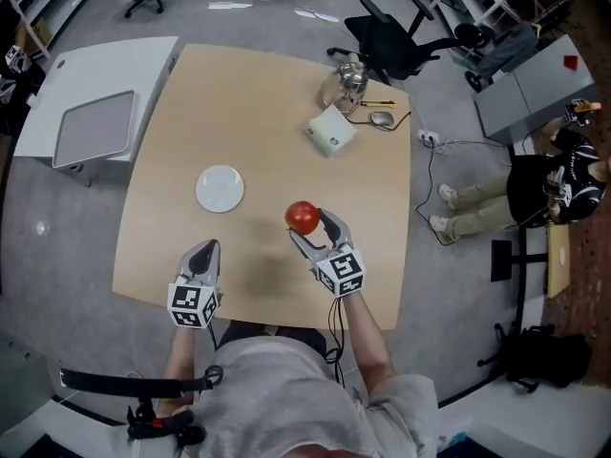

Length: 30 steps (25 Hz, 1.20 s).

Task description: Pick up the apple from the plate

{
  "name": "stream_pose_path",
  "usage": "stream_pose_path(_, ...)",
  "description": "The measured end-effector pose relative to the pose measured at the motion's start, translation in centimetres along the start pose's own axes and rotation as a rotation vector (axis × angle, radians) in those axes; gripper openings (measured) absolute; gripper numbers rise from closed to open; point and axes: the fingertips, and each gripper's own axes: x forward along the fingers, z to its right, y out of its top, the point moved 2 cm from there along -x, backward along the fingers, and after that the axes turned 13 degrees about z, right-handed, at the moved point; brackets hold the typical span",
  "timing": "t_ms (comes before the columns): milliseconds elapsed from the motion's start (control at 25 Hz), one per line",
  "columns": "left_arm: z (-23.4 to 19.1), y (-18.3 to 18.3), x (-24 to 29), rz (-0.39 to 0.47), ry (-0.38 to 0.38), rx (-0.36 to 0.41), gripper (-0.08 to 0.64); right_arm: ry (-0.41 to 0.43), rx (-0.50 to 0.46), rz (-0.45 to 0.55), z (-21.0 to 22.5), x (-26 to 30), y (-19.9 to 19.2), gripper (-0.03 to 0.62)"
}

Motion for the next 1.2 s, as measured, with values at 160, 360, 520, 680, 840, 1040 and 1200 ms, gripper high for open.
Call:
stream_pose_path(160,1.6,0.4,1.4,-0.002,-0.042,0.007,0.018,-0.076,0.048,0.009,1.4,-2.5,-0.3,0.337)
stream_pose_path(360,6.0,-0.3,3.3,-0.016,-0.083,0.021,0.018,-0.179,0.129,0.023,5.0,-7.6,-1.8,0.337)
stream_pose_path(520,8.0,-0.2,4.4,-0.027,-0.11,0.031,0.018,-0.249,0.162,0.016,7.1,-10.0,-2.9,0.337)
stream_pose_path(680,9.2,0.1,5.1,-0.045,-0.132,0.04,0.018,-0.324,0.194,0.01,8.9,-11.6,-3.7,0.337)
stream_pose_path(840,11.1,-0.5,6.3,-0.058,-0.147,0.051,0.018,-0.379,0.23,0.002,11.4,-13.7,-5.4,0.337)
stream_pose_path(1040,12.7,-0.9,7.4,-0.075,-0.154,0.06,0.018,-0.437,0.277,-0.012,14.3,-15.6,-7.4,0.337)
stream_pose_path(1200,13.8,-1.3,8.2,-0.091,-0.154,0.068,0.018,-0.508,0.381,-0.005,17.4,-16.8,-9.4,0.337)
